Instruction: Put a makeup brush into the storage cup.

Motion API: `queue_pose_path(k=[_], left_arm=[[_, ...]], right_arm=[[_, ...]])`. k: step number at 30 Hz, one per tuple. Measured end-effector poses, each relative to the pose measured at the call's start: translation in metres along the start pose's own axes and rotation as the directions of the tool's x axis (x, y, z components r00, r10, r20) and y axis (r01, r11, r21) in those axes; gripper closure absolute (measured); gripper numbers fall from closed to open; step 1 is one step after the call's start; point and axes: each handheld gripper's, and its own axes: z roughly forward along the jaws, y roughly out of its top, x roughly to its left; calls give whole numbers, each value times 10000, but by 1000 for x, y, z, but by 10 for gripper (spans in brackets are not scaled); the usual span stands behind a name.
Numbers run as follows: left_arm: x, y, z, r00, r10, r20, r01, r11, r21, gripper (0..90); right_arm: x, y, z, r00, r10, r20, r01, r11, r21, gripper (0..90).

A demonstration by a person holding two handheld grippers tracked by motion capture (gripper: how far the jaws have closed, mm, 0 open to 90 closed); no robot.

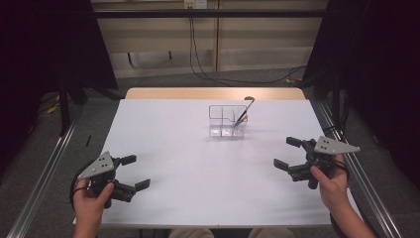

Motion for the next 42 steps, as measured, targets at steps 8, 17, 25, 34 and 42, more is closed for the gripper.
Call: queue_pose_path(k=[8, 17, 25, 34, 42], left_arm=[[0, 0, 0, 10000, 43, 4, -43, 10000, 16, 9], [0, 0, 0, 10000, 86, 4, -86, 10000, 10, 9], [0, 0, 0, 10000, 51, 35, -51, 10000, -4, 9], [-1, 0, 0, 10000, 47, -2, -47, 10000, 42, 9], [-1, -1, -1, 10000, 72, 37, -72, 10000, 45, 9]], right_arm=[[-1, -6, -7, 10000, 60, 47, -61, 10000, 76, 51], [-2, -13, -14, 9997, 193, 160, -196, 9997, 162, 51], [-3, -19, -17, 9994, 280, 207, -283, 9994, 187, 51], [-3, -23, -20, 9992, 250, 312, -257, 9994, 223, 51], [-3, -27, -23, 9990, 253, 369, -261, 9994, 224, 51]])
